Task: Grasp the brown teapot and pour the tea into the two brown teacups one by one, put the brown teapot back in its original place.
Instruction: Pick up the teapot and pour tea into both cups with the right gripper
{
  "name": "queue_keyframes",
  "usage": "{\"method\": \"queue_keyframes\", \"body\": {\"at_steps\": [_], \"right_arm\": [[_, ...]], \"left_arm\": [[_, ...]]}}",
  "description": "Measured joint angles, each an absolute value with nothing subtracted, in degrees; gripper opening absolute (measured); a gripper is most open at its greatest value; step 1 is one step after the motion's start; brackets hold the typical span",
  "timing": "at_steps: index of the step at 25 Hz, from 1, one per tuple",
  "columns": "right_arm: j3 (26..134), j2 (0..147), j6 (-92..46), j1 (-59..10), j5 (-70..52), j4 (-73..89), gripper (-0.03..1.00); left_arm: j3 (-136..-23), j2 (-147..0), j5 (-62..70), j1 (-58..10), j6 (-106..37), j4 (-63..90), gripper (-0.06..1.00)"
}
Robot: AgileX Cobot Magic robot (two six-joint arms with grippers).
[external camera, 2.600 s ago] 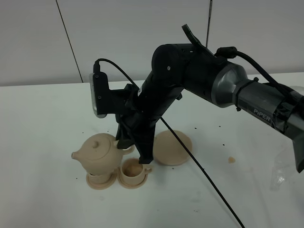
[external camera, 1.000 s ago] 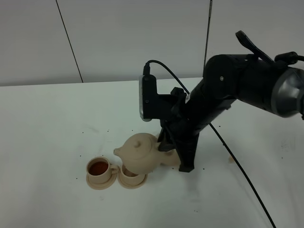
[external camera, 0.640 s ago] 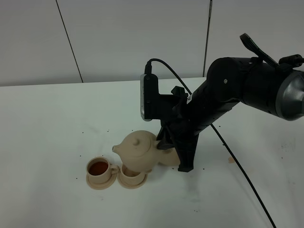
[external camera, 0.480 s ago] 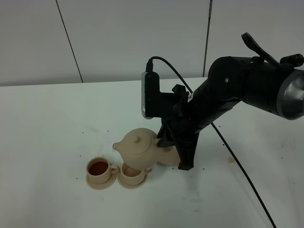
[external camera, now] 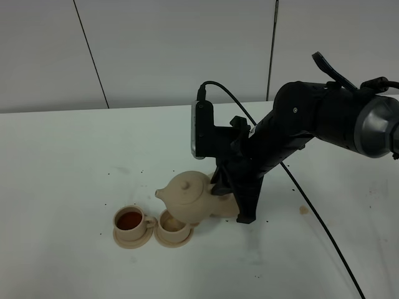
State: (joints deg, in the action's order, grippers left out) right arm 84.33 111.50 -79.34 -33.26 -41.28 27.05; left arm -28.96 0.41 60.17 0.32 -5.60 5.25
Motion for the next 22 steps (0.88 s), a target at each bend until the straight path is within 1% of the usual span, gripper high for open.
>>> {"method": "queue_keyframes", "body": {"at_steps": [10,15,22], "right_arm": [[84.3,111.7,-79.5,-33.0,-41.8,26.5,0.10],[84.3,111.7,-78.2,-33.0,-43.6,23.9,0.10],[84.3,111.7,-76.8,-33.0,-43.2,21.7,0.10]], "left_arm": [[-29.0,0.4,60.2,0.3,-5.6,5.3,0.23],[-29.0,0.4,60.2,0.3,-5.6,5.3,0.23],[-29.0,0.4,60.2,0.3,-5.6,5.3,0.23]]}}
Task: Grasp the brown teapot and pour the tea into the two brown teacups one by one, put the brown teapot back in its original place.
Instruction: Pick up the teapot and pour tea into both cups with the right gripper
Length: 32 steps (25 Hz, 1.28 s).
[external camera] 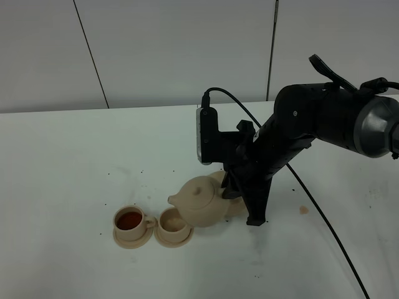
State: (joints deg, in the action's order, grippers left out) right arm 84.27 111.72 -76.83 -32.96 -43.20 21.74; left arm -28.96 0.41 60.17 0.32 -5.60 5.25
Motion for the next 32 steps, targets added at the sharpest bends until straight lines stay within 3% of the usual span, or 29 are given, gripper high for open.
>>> {"method": "queue_keyframes", "body": {"at_steps": [22,32], "right_arm": [[84.2,109.9,-76.4,-33.2,-43.5,15.7,0.10],[84.2,109.9,-71.5,-37.7,-43.0,8.3,0.10]], "left_arm": [[-29.0,0.4,60.2,0.3,-5.6,5.3,0.23],[-29.0,0.4,60.2,0.3,-5.6,5.3,0.23]]}}
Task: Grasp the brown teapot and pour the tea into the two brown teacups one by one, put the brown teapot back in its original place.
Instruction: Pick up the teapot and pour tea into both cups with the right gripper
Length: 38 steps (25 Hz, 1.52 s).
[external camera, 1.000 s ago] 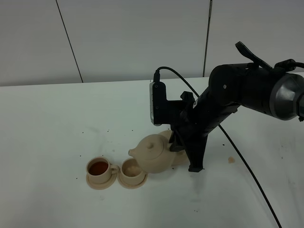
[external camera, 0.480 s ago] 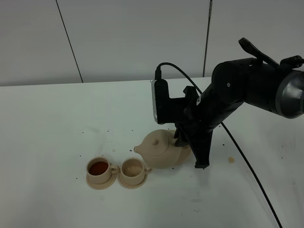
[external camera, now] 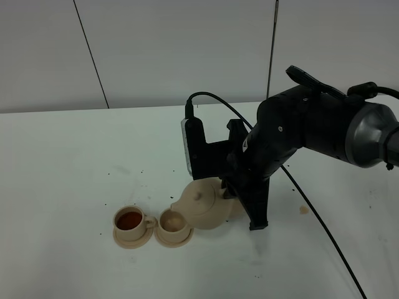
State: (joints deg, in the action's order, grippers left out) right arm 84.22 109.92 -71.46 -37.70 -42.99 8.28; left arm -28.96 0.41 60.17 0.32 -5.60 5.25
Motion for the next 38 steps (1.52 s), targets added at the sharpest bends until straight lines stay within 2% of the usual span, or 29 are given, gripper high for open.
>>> {"method": "queue_keyframes", "body": {"at_steps": [38], "right_arm": [[84.2,109.9,-58.6,-46.4,-40.5,-17.2,0.10]], "left_arm": [[-29.0,0.4,60.2,0.3,-5.6,5.3,0.23]]}}
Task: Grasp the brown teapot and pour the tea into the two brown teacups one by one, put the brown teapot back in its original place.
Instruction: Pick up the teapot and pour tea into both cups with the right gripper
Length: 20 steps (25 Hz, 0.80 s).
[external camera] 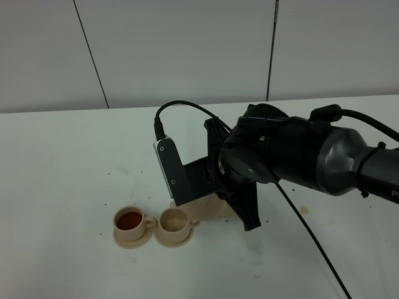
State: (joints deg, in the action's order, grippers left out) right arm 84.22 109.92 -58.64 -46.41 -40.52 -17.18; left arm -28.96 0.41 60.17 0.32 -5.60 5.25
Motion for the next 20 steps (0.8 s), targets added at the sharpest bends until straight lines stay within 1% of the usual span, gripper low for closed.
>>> {"method": "queue_keyframes", "body": {"at_steps": [12,20], "right_arm": [[84.2,109.9,-55.9,-48.9,-40.6,-24.6,0.10],[84.2,109.9,-54.3,-49.4,-40.7,-27.3,0.10]], "left_arm": [[-29.0,0.4,60.2,0.3,-5.6,5.3,0.23],[-29.0,0.4,60.2,0.3,-5.6,5.3,0.23]]}}
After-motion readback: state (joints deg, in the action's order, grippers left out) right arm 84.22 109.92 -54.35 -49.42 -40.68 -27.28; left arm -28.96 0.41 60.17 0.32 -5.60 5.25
